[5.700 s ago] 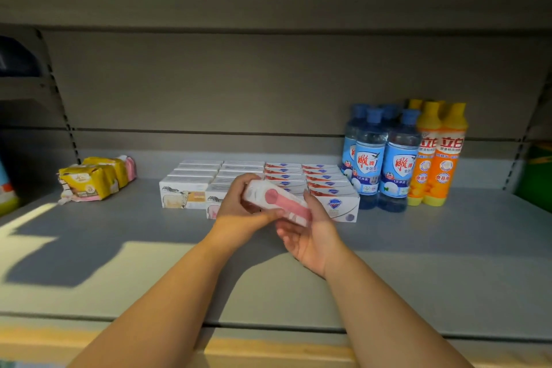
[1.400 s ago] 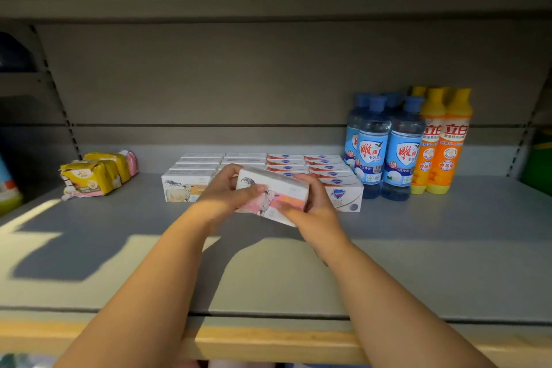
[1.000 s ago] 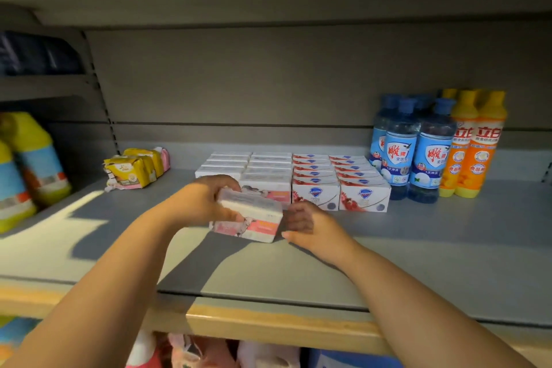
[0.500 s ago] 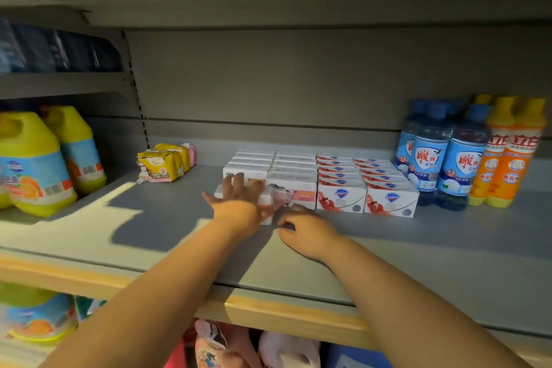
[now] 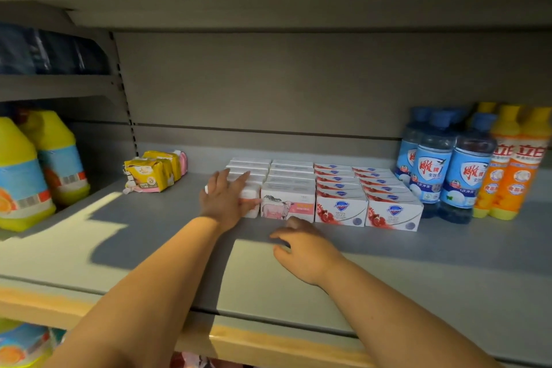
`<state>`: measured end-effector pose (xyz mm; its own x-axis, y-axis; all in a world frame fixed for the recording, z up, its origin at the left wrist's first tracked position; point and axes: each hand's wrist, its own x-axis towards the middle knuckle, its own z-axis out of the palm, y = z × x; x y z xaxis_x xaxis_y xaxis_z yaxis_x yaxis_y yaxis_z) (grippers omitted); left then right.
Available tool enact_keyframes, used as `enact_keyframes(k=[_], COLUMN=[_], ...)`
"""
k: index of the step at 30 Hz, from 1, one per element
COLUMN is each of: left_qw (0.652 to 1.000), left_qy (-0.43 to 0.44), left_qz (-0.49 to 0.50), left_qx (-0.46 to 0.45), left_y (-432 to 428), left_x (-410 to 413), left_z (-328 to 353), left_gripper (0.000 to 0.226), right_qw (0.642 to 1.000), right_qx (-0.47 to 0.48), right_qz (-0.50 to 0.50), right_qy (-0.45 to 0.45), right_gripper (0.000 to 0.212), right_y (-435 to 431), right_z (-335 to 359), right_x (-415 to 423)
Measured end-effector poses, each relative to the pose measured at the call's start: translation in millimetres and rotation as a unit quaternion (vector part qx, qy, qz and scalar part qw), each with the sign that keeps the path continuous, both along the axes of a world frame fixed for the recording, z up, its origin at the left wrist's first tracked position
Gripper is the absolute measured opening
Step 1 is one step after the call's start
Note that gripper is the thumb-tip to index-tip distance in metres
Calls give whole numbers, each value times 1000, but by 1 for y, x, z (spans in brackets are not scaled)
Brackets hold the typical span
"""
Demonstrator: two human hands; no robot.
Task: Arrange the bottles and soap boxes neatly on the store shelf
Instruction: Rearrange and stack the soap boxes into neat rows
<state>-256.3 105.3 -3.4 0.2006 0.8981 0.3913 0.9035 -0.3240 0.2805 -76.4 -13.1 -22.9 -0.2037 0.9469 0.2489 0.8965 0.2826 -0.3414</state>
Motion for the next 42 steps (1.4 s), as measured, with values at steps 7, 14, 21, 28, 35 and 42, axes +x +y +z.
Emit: enact_keyframes(k=[7, 14, 21, 28, 35, 42], left_qw=[997, 924, 915, 880, 935, 904], left_qy=[-39, -380, -393, -475, -333, -327], left_qz=[-55, -34, -60, -6, 83, 266], left_qx=[36, -14, -60, -10, 91, 75], left_y=[10, 13, 19, 16, 39, 92], left_x=[1, -11, -16, -17, -60, -99], left_z=[-3, -4, -6, -1, 12, 3], left_gripper=[57, 115, 107, 52, 23, 76], right_qw=[1000, 999, 1000, 1000, 996, 991], right_qx=[4, 2, 3, -3, -5, 6], right_qz=[-4, -5, -6, 24, 90, 130], right_qy=[9, 34, 20, -16, -19, 41], right_gripper=[39, 37, 38, 38, 36, 34], right_y=[3, 1, 0, 0, 37, 58], right_z=[-4, -2, -1, 7, 16, 7], right_x=[1, 1, 1, -4, -43, -39])
